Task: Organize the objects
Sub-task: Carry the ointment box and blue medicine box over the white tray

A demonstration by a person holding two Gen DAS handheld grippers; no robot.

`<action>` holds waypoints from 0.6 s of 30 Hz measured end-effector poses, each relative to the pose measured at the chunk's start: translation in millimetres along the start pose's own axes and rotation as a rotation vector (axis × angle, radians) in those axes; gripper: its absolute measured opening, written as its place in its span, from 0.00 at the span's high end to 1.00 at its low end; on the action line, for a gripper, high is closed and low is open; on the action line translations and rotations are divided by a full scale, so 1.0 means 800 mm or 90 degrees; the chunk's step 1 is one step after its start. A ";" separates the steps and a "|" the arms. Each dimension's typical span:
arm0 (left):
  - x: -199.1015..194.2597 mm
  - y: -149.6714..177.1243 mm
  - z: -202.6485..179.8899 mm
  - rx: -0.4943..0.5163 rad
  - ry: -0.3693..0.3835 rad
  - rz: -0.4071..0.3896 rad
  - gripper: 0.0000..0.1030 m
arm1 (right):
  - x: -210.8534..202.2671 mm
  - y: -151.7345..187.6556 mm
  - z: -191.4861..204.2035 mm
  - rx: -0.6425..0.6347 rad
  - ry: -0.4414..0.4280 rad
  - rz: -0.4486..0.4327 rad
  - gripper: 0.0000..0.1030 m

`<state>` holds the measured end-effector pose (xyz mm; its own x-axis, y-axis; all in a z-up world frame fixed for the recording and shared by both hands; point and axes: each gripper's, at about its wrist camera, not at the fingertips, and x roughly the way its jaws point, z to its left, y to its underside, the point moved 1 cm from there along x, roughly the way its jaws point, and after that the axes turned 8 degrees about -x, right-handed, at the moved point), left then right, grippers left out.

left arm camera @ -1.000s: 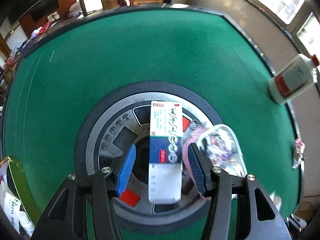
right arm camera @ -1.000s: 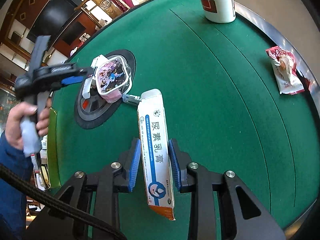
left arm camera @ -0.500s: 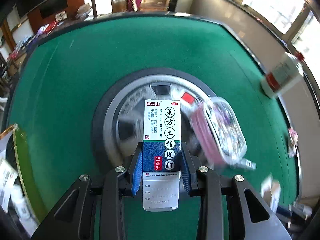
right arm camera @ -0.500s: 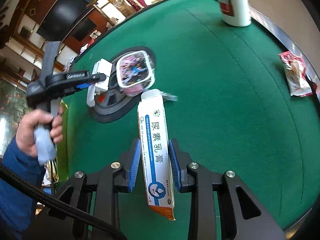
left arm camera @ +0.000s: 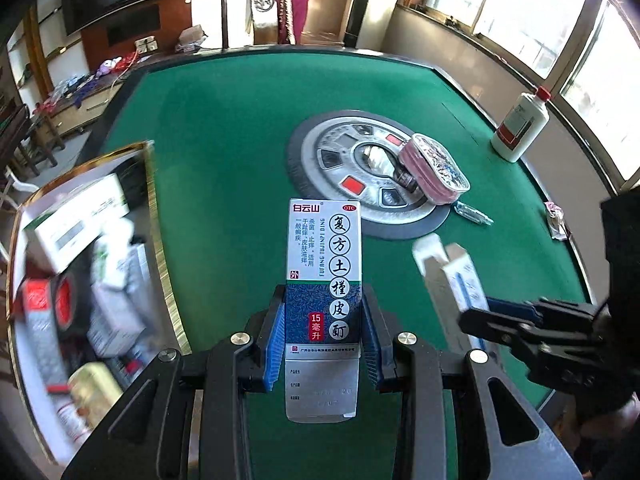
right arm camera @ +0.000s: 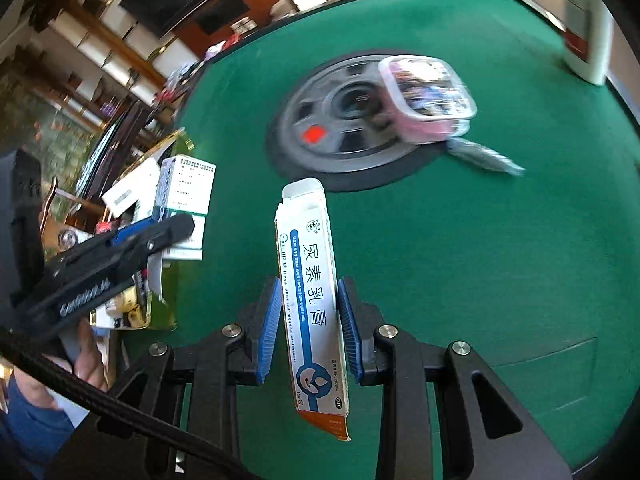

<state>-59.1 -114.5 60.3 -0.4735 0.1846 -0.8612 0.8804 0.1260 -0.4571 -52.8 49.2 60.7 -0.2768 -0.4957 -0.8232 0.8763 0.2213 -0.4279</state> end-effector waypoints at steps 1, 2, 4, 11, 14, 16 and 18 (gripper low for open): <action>-0.008 0.005 0.006 -0.004 0.000 -0.005 0.72 | 0.003 -0.002 0.008 -0.008 -0.001 0.001 0.74; -0.017 0.010 0.015 -0.010 -0.001 -0.011 0.72 | 0.009 -0.005 0.019 -0.016 -0.004 0.003 0.74; -0.032 0.016 0.029 -0.016 -0.005 -0.021 0.72 | 0.013 -0.005 0.037 -0.029 -0.008 0.004 0.74; -0.074 0.031 0.089 -0.055 -0.024 -0.059 0.72 | 0.025 -0.020 0.102 -0.080 -0.023 -0.002 0.74; -0.091 0.040 0.123 -0.082 -0.031 -0.069 0.72 | 0.031 -0.023 0.123 -0.098 -0.029 -0.001 0.74; -0.102 0.046 0.147 -0.102 -0.039 -0.078 0.72 | 0.036 -0.024 0.137 -0.108 -0.033 0.001 0.74; -0.107 0.051 0.165 -0.114 -0.044 -0.081 0.72 | 0.043 -0.025 0.154 -0.118 -0.039 0.005 0.74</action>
<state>20.4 -253.8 86.5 -0.5724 0.0898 -0.8150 0.7922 0.3169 -0.5215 -30.9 -75.7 86.8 -0.2410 -0.5430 -0.8044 0.7893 0.3726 -0.4880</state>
